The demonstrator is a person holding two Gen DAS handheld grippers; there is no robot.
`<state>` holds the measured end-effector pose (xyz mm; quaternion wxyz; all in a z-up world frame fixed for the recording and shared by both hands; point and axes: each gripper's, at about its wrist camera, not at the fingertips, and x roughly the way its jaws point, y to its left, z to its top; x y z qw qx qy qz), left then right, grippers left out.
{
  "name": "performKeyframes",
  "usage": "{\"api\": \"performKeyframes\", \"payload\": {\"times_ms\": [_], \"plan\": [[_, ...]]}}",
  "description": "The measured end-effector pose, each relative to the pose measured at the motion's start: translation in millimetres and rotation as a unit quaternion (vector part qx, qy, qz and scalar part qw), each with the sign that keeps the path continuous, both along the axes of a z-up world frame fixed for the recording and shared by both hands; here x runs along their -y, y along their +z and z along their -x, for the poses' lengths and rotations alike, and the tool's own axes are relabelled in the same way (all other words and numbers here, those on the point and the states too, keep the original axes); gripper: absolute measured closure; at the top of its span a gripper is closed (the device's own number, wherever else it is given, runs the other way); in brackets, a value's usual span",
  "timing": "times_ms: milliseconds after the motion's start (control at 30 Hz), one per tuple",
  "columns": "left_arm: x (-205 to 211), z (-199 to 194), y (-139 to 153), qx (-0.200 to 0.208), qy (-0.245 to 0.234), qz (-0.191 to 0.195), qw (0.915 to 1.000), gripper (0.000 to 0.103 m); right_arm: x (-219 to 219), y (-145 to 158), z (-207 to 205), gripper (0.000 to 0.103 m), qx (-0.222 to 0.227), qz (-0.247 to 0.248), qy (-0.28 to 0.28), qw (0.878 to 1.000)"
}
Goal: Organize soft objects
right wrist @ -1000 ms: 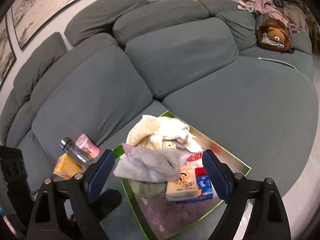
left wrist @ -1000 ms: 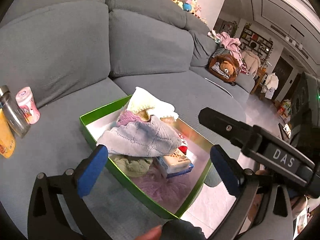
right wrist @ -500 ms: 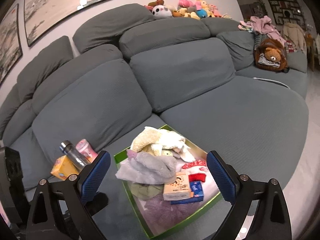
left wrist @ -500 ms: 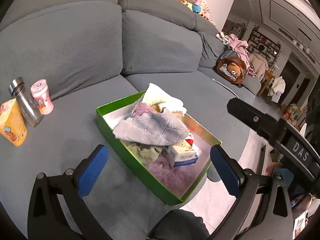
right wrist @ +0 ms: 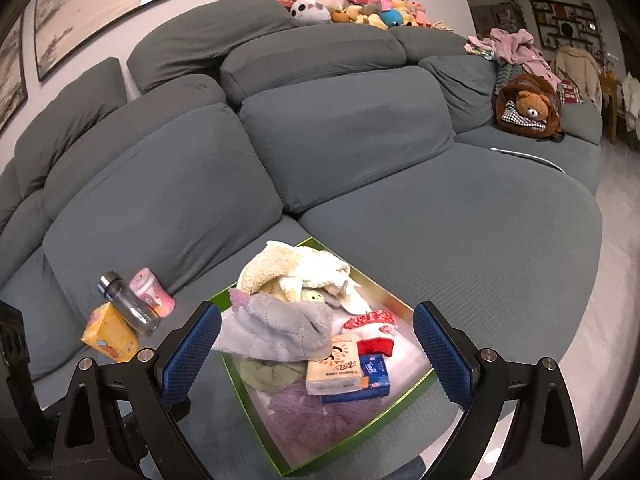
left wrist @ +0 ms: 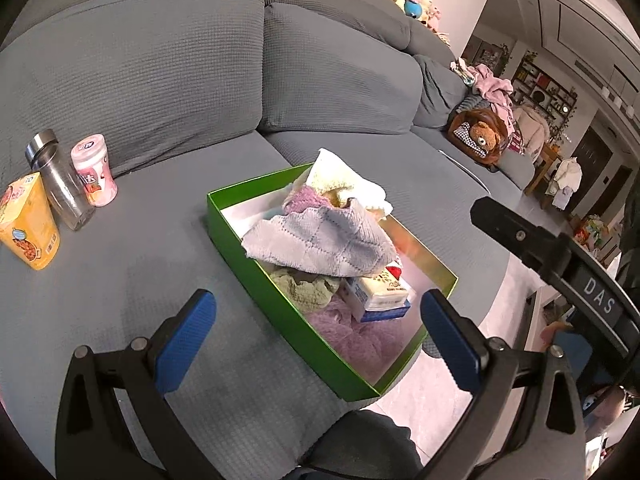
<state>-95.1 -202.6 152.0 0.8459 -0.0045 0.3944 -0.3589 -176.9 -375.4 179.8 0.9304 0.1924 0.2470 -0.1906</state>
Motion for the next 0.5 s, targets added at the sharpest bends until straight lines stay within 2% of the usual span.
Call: {"api": "performKeyframes", "payload": {"times_ms": [500], "plan": [[-5.9,-1.0,-1.2,-0.008,0.003,0.003,1.0000,0.001,-4.7,-1.9,-2.0,0.006,-0.010,0.005,0.004,1.000]]}}
